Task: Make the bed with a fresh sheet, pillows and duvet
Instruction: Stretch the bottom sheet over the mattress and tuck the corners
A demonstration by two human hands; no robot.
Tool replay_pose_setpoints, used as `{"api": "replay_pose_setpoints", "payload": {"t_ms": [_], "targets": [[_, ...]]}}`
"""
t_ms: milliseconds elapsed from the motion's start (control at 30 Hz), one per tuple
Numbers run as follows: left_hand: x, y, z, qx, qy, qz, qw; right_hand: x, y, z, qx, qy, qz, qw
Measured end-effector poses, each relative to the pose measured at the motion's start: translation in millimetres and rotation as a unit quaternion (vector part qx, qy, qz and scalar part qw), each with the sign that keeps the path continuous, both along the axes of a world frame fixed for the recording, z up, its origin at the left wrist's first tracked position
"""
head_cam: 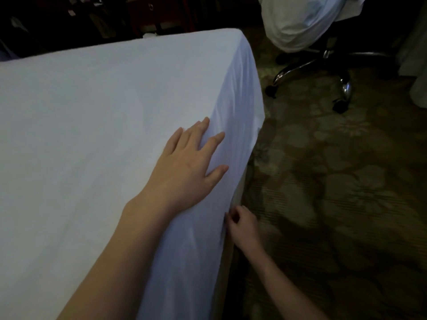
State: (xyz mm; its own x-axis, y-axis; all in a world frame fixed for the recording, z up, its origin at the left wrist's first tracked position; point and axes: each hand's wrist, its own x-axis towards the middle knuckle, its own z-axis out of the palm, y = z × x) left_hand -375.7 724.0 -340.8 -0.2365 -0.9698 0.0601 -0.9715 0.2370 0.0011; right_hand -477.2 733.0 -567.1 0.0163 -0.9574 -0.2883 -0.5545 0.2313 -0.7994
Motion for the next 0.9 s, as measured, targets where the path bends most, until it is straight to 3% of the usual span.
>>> {"api": "replay_pose_setpoints", "payload": {"t_ms": [100,233,367,433,567,633,733,833,900], "targets": [[0.3,-6.4,2.0,-0.003,0.012,-0.008,1.0,4.4,-5.2,4.3,0.009,0.026,0.024,0.999],[-3.2,-36.1,7.5,0.018,0.025,0.01,0.999,-3.5,-8.6,3.1,0.109,-0.031,-0.009,0.994],[-14.3,-90.2,9.6,0.03,-0.018,0.023,0.999,-3.8,-29.6,14.8,0.078,0.023,0.013,0.997],[-19.4,-106.1,6.7,0.012,-0.03,0.036,0.999,-3.5,-47.6,12.4,0.058,-0.036,-0.002,0.998],[-18.5,-106.6,-0.8,0.002,-0.063,0.03,0.998,-6.1,-85.4,9.8,0.006,-0.187,-0.141,0.972],[-17.8,-105.6,-1.1,-0.003,-0.054,0.033,0.998,-7.7,-104.7,12.3,0.016,-0.21,-0.146,0.967],[-17.8,-108.2,-1.6,-0.018,-0.048,0.03,0.998,-13.2,-125.9,11.4,-0.01,-0.121,-0.092,0.988],[-18.1,-106.6,-2.7,-0.016,-0.044,0.031,0.998,-30.1,-129.3,1.2,-0.042,0.073,-0.058,0.995],[-19.0,-105.8,-2.9,-0.014,-0.047,0.029,0.998,-31.7,-127.2,-4.7,-0.043,0.098,-0.066,0.992]]}}
